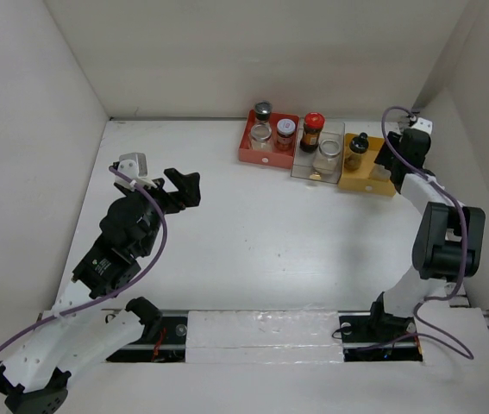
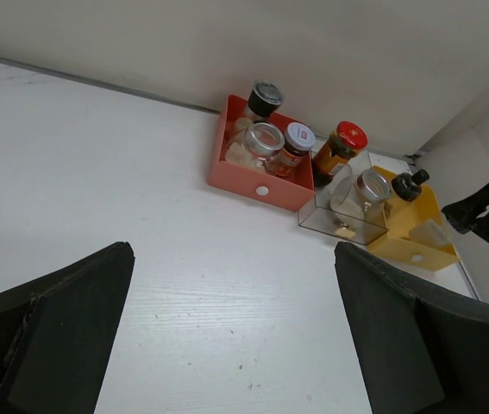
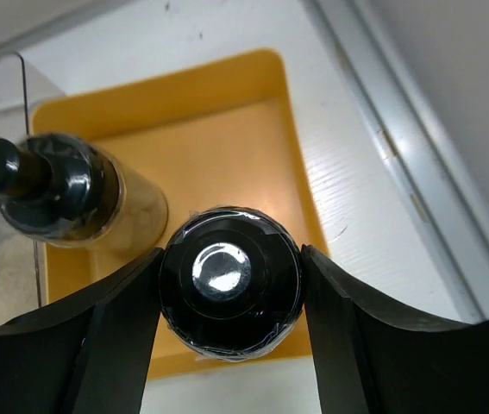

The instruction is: Organize the condiment bottles

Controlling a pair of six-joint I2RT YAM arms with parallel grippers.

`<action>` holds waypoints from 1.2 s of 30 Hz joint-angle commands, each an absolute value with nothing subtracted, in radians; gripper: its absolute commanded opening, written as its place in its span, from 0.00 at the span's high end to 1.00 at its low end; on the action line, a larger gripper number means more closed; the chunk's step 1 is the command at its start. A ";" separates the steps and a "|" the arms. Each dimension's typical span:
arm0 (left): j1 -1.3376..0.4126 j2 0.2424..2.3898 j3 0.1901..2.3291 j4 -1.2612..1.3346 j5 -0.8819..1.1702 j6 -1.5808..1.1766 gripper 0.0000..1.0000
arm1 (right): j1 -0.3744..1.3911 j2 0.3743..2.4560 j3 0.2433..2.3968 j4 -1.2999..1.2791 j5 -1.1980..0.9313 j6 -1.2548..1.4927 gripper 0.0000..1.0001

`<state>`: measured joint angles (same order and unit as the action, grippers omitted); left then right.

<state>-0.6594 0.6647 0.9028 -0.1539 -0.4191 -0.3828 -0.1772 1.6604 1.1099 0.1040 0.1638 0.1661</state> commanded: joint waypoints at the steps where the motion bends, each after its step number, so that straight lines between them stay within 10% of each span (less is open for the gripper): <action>1: -0.658 0.664 0.905 -0.114 -0.422 -0.374 0.00 | -0.184 1.677 1.193 0.198 0.117 0.193 0.51; 6: -0.658 0.664 0.905 -0.114 -0.422 -0.374 0.00 | -0.184 1.713 1.181 0.198 0.117 0.193 0.44; 13: -0.658 0.673 0.896 -0.104 -0.422 -0.374 0.00 | -0.184 1.649 1.148 0.198 0.115 0.193 0.06; 24: -0.658 0.673 0.896 -0.094 -0.431 -0.365 0.00 | 0.130 1.272 1.042 0.290 -0.043 0.132 0.04; 36: -0.658 0.641 0.896 -0.104 -0.446 -0.365 0.00 | 0.732 1.351 0.845 0.270 -0.192 0.009 0.04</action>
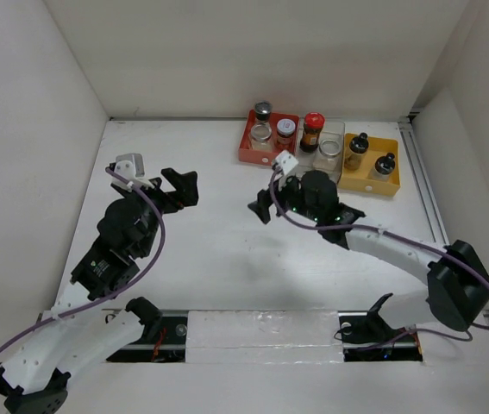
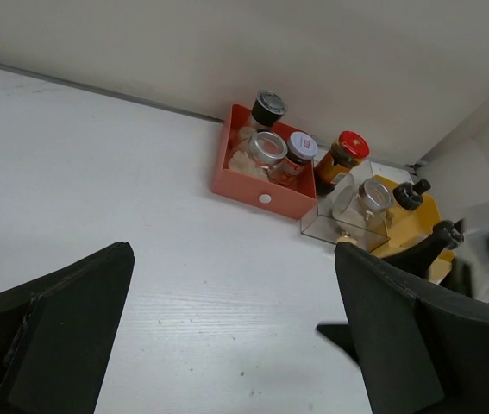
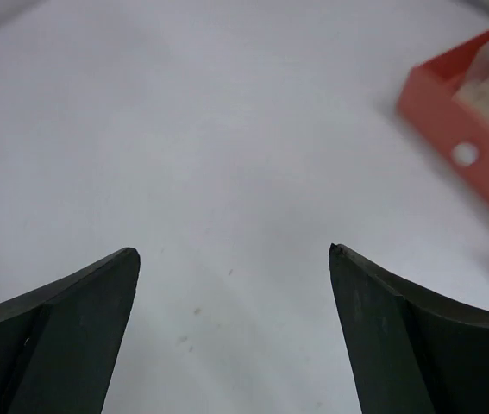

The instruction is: Organize the condiment bottles

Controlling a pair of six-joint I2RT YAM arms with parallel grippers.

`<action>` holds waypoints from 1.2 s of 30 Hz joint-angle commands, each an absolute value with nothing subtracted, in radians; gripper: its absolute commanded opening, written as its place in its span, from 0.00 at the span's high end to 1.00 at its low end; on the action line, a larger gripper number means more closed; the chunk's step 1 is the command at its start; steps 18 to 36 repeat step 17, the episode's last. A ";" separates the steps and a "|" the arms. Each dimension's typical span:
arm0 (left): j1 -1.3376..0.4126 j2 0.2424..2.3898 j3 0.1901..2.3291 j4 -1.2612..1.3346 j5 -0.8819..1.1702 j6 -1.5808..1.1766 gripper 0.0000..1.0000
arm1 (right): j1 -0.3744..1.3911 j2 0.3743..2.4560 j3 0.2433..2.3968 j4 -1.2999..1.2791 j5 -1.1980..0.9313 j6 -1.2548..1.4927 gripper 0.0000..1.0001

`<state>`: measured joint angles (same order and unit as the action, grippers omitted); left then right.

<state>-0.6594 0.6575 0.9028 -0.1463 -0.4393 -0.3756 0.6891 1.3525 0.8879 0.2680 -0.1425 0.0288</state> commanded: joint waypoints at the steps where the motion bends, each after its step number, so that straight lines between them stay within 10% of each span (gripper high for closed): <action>1: -0.658 0.641 0.896 -0.104 -0.446 -0.365 0.00 | 0.762 1.364 0.824 0.270 -0.180 0.024 0.04; 36: -0.658 0.660 0.896 -0.104 -0.417 -0.374 0.00 | 0.867 1.399 0.719 0.316 -0.051 0.078 0.03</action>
